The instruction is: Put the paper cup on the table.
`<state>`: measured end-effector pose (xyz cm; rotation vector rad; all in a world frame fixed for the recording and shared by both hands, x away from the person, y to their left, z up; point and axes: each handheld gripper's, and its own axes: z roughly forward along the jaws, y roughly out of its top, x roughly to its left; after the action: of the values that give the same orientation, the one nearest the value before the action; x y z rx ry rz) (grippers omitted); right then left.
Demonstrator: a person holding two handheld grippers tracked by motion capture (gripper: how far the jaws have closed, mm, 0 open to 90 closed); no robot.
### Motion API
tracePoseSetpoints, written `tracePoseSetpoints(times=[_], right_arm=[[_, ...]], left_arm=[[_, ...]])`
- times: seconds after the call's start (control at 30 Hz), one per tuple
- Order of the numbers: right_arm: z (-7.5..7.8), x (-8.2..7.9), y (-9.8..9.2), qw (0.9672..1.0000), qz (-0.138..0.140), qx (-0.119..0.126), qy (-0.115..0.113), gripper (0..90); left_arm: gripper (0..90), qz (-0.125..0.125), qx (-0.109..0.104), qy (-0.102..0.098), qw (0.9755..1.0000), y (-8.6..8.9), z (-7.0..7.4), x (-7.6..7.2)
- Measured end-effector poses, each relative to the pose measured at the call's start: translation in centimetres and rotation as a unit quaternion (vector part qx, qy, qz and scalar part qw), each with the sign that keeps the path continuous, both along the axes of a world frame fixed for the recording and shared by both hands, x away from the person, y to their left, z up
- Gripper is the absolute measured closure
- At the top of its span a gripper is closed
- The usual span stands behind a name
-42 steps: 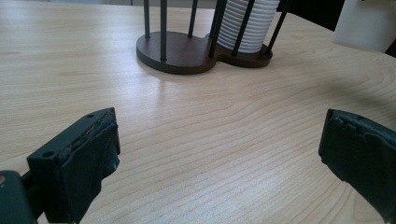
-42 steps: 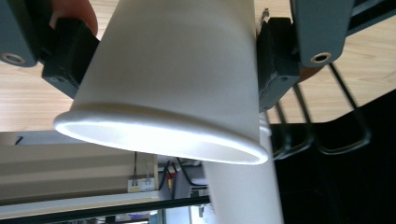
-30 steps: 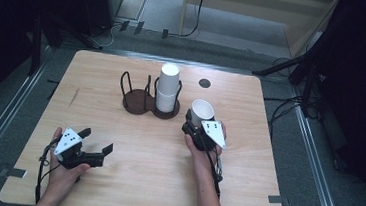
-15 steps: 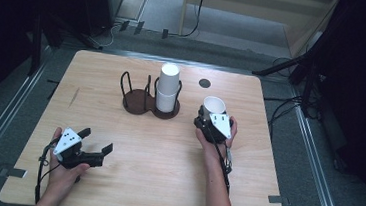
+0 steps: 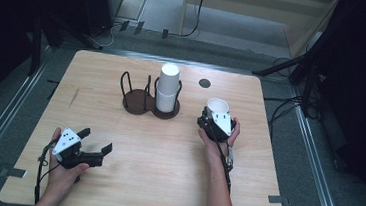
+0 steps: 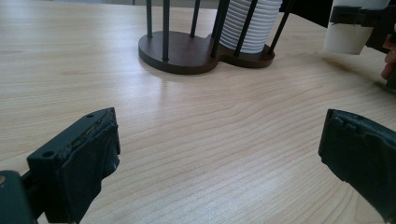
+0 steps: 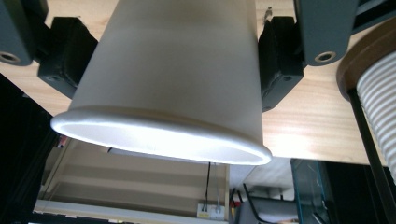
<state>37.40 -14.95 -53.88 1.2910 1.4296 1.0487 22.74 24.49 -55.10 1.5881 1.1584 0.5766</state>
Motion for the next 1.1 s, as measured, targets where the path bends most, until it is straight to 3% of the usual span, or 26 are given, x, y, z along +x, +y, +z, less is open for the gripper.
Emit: tracePoseSetpoints(times=[0.57, 0.8, 0.87, 0.97, 1.1], right_arm=[[-0.5, -0.1, -0.2, 0.9994, -0.001, -0.005, 0.034, 22.6], [-0.5, -0.3, -0.5, 0.9988, -0.006, -0.004, 0.048, 12.9], [-0.5, -0.3, -0.6, 0.9988, -0.003, -0.001, 0.048, 12.3], [-0.4, -0.8, -0.8, 0.9990, 0.013, 0.013, 0.040, 0.8], [0.0, -1.6, -0.9, 0.9990, 0.030, 0.017, 0.030, 0.0]], left_arm=[[0.0, -0.001, -0.002, 0.001, 1.0000, 0.1, 0.0, 0.0], [0.0, 0.000, -0.001, 0.003, 1.0000, 0.1, 0.0, 0.0], [0.0, 0.000, -0.001, 0.003, 1.0000, 0.1, 0.0, 0.0], [0.0, 0.000, -0.001, 0.003, 1.0000, 0.1, 0.0, 0.1], [0.0, 0.000, -0.003, 0.004, 1.0000, 0.1, 0.0, 0.1]])
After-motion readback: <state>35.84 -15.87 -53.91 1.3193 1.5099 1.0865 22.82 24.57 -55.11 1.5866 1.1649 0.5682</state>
